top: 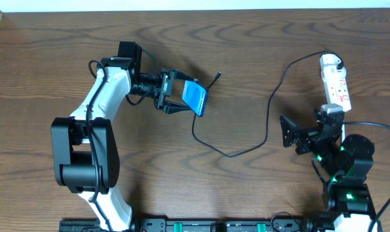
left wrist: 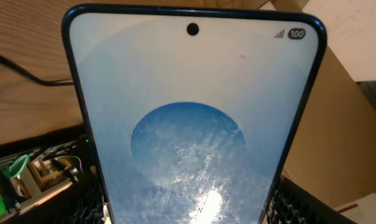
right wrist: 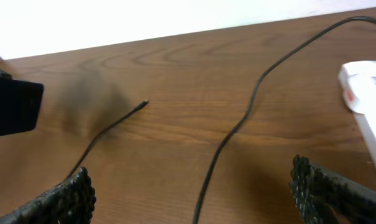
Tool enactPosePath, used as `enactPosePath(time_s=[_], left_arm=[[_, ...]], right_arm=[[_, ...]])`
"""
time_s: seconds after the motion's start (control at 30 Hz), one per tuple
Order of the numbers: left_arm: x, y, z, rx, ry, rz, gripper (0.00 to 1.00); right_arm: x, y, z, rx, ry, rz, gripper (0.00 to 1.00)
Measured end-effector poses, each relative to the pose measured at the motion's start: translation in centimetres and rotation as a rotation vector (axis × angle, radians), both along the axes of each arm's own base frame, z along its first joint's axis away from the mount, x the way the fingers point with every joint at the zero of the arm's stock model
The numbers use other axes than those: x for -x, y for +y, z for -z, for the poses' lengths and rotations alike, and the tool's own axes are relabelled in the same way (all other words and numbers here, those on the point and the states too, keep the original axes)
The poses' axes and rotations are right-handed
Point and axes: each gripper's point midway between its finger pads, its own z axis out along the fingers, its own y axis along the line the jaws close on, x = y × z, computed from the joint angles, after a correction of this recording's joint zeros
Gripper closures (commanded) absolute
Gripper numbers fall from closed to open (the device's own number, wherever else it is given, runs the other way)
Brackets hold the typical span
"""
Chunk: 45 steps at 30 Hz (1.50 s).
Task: Plug charger to phone and switch on socket
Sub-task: 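Move the right gripper toward the phone held by the left gripper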
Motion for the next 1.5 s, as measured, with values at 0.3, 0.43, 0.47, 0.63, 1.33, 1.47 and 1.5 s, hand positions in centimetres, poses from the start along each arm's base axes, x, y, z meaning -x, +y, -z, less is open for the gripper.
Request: enactPosePath(time_s=[0.3,0.43,0.47,0.63,1.33,1.47,1.5], left_arm=[[0.0,0.0,0.0,-0.001,-0.002,0.0,0.27],[0.0,0.0,0.0,0.0,-0.002,0.0,0.27],[0.0,0.0,0.0,-0.001,-0.002,0.0,0.27],[0.0,0.0,0.0,-0.001,-0.002,0.0,0.27],[-0.1,0.1,0.2,-0.013,-0.003,-0.002,0.27],[-0.1,0.1,0.3,-0.02,-0.003,-0.002,0.27],[-0.1,0.1,0.3,-0.021,-0.004,-0.002,0.27]], right_arm=[[-0.9,1.1,-0.3,-0.03,0.045,-0.066,0.01],[-1.3,1.5,-0.7,-0.042,0.053,-0.092,0.01],[-1.5,1.6,-0.6,-0.045,0.06,-0.098,0.01],[-1.8,1.8,0.0,-0.056,0.092,-0.114,0.01],[-1.7,3.5,-1.7,-0.16,0.218,-0.195,0.01],[-2.3,3.5,-2.1,-0.183,0.32,-0.193,0.01],[-2.5,3.5,-2.3,-0.187,0.335,-0.191,0.01]])
